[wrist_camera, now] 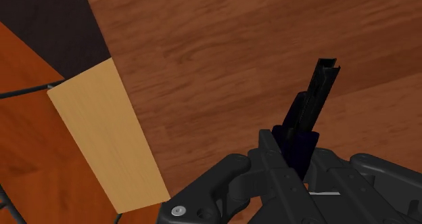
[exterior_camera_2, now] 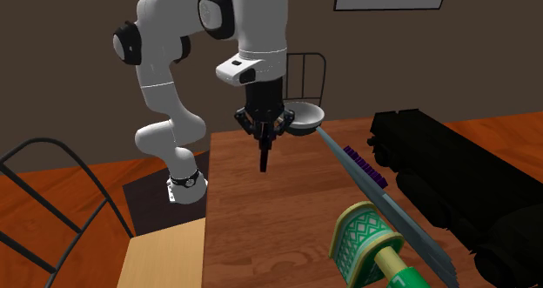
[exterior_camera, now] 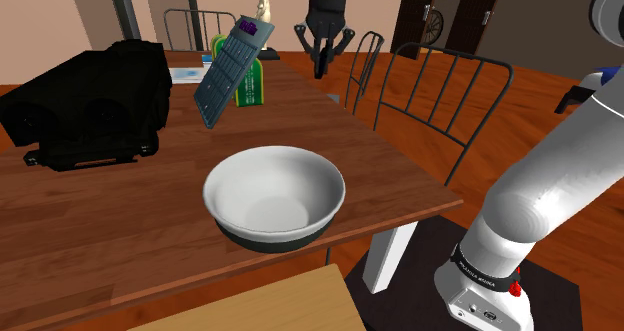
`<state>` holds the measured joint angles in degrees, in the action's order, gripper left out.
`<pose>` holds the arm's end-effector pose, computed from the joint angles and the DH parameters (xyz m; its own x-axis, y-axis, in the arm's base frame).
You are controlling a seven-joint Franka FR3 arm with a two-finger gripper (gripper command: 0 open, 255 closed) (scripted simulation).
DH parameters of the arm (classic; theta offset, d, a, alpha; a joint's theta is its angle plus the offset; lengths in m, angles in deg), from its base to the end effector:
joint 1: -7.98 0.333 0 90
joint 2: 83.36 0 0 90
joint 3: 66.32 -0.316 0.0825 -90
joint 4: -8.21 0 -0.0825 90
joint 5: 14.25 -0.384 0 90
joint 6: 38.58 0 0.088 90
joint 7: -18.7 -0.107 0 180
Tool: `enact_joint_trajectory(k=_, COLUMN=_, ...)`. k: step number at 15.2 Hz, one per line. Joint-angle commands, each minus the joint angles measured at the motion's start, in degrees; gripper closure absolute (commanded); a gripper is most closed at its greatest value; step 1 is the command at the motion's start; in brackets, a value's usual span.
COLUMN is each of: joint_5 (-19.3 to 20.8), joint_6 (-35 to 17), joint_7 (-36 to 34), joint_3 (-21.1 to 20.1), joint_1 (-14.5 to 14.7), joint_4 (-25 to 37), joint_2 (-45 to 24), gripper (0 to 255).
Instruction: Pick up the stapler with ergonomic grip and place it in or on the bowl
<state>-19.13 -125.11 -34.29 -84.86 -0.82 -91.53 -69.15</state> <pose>0.4610 0.1103 0.6591 0.7258 -0.6879 -0.0025 -0.6879 -0.7258 -0.0080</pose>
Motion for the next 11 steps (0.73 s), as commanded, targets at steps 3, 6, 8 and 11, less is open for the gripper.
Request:
enact_joint_trajectory(k=3, joint_5=-0.7, joint_6=1.5, joint_7=-2.3, joint_3=-1.3, joint_1=0.9, joint_4=0.6, joint_2=1.0, gripper=255)
enact_joint_trajectory(k=6, joint_5=-1.9, joint_6=1.5, joint_7=-6.0, joint_3=-3.6, joint_1=2.4, joint_4=-0.8, joint_2=2.9, gripper=255)
enact_joint_trajectory(k=8, joint_5=-2.7, joint_6=1.6, joint_7=-8.5, joint_3=-5.2, joint_1=3.4, joint_4=-1.5, joint_2=3.9, gripper=255)
enact_joint_trajectory(k=11, joint_5=-3.8, joint_6=1.7, joint_7=-12.4, joint_3=-7.8, joint_1=4.8, joint_4=-1.9, joint_2=4.9, gripper=255)
